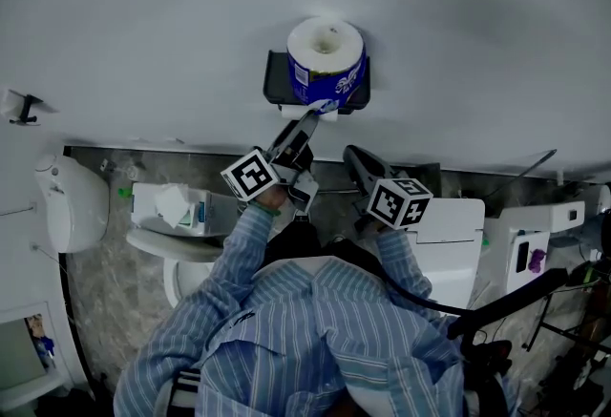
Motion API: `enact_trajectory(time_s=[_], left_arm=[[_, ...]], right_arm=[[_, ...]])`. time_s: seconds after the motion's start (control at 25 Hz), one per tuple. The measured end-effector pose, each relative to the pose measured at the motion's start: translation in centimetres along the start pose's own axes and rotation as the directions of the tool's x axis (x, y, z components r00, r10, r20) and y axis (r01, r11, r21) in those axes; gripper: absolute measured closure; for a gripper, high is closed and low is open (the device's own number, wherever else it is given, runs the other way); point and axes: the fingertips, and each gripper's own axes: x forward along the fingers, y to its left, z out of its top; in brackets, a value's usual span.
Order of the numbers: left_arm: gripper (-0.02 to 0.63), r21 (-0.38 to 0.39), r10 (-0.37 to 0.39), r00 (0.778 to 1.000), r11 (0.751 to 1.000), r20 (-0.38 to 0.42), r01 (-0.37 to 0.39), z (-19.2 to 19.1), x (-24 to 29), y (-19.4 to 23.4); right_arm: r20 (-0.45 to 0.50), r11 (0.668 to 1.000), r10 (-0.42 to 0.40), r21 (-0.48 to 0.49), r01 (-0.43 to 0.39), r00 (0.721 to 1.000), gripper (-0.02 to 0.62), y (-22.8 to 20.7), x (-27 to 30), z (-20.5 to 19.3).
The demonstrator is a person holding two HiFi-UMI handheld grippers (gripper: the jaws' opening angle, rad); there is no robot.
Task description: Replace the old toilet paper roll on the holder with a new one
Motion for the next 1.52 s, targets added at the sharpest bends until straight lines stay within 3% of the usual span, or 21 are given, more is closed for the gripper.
enact_trajectory(time_s=[0.16,0.36,0.44,0.52,0.96,1.32,1.36,1.44,1.52], left_arm=[[0.352,-0.019,-0.005,1.000,1.000,0.027,0.005,0.5,0.2,0.1],[0.358,-0.054,-0.074,0.996,0.996,0.047,0.077,1.2,0.4,-0.4],[0.416,-0.059,-0.094,0.994,0.993,0.057,0.098,1.3,0.4,-0.6],[0.417,-0.060,-0.100,0.993,0.993,0.059,0.104,1.3,0.4,-0.7],[0.422,-0.061,-0.133,0.989,0.990,-0.060,0.129,-1.5,2.7,-1.3],[0.423,-0.065,-0.133,0.971,0.990,-0.198,0.122,-6.2,5.5,-1.6],[0.423,-0.046,-0.125,0.967,0.992,-0.222,0.118,-6.8,5.7,-1.5],[0.423,0.068,-0.104,0.952,0.989,-0.287,0.129,-7.9,6.2,-1.4],[0.423,0.180,-0.084,0.933,0.971,-0.349,0.155,-9.0,6.5,-1.6]], right_arm=[[0.002,1.000,-0.015,0.006,0.015,1.000,0.581,-0.3,0.1,0.1],[0.002,1.000,-0.023,0.009,0.023,1.000,0.581,-0.3,0.0,-0.2],[0.002,0.999,-0.030,0.012,0.030,1.000,0.581,-0.4,-0.1,-0.3],[0.005,0.999,-0.037,0.015,0.037,0.999,0.581,-0.6,-0.3,-0.3],[0.036,0.995,-0.092,0.037,0.090,0.995,0.581,-2.2,-2.2,-0.1],[0.063,0.986,-0.156,0.061,0.153,0.986,0.581,-4.2,-5.1,0.1],[0.066,0.985,-0.163,0.064,0.159,0.984,0.581,-4.4,-5.4,0.1],[0.073,0.983,-0.175,0.072,0.170,0.982,0.581,-4.9,-6.0,0.0],[0.077,0.981,-0.186,0.078,0.180,0.980,0.581,-5.2,-6.6,0.0]])
